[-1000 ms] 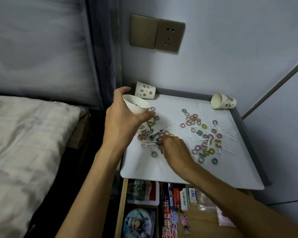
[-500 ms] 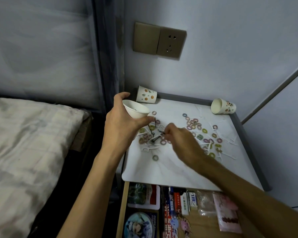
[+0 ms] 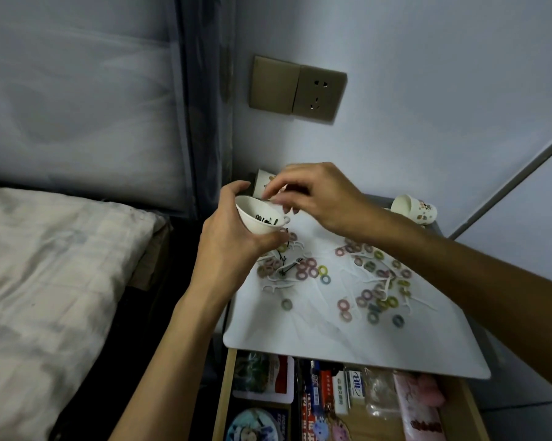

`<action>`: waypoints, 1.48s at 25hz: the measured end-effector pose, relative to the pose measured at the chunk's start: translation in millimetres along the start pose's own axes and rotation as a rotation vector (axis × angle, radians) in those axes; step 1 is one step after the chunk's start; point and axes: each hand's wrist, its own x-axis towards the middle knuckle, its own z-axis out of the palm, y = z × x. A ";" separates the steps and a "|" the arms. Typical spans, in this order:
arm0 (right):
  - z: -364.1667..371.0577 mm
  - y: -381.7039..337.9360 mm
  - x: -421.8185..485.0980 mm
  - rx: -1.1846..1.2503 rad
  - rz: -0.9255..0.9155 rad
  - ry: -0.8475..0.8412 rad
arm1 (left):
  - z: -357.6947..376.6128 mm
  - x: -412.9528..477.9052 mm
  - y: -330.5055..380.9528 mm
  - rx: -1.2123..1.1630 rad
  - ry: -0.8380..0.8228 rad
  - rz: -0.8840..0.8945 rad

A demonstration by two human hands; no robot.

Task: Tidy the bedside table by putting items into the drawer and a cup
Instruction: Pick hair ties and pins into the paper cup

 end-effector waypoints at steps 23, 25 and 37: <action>48.2 100.7 -68.1 -0.296 0.321 -0.385 | -23.0 14.6 -17.0 -0.056 0.216 -0.053; 50.6 103.7 -64.2 -0.266 0.306 -0.303 | -25.8 14.6 -17.6 -0.059 0.228 -0.060; 78.2 115.5 -47.0 -0.365 0.171 -0.367 | -24.8 14.4 -16.4 -0.041 0.202 -0.060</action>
